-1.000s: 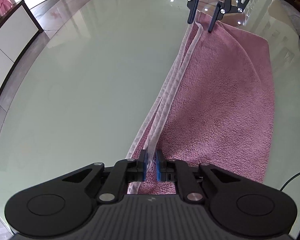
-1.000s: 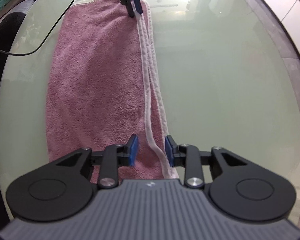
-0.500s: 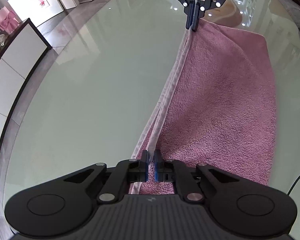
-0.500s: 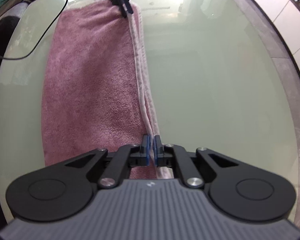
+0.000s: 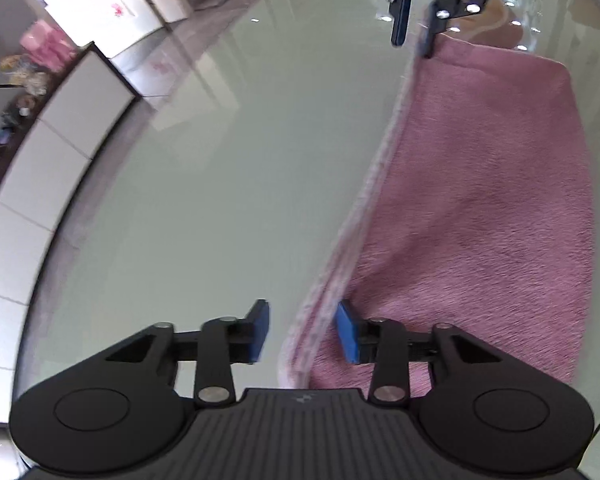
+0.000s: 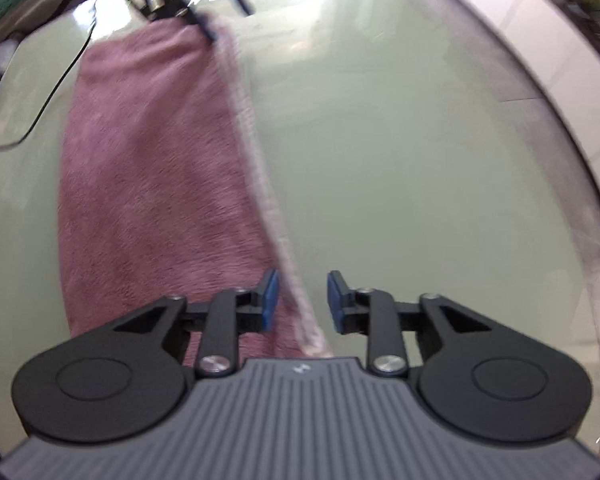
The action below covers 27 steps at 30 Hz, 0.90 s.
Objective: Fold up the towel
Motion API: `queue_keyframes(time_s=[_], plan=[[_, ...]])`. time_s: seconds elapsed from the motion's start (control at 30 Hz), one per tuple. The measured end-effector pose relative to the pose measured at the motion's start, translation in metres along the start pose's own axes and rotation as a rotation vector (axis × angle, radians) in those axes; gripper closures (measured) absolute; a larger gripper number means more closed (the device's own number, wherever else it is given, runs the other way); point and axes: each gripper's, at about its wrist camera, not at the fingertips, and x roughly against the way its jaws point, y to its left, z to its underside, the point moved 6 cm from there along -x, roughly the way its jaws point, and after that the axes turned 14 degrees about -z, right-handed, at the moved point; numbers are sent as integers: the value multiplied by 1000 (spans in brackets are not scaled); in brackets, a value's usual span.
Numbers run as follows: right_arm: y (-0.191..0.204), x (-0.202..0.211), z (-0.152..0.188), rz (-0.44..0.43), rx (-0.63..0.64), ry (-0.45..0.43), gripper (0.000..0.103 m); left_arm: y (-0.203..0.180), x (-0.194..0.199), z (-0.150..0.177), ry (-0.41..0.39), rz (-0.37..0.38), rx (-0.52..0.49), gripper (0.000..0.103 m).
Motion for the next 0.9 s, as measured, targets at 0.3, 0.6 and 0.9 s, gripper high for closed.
queue_keyframes(time_s=[0.3, 0.6, 0.9], plan=[[6, 26, 57, 15, -348, -258, 76, 16, 12, 53, -9, 66, 240, 60], [-9, 12, 60, 54, -471, -287, 82, 7, 8, 61, -13, 71, 287, 54], [3, 2, 47, 126, -361, -269, 97, 11, 5, 68, -7, 57, 319, 47]])
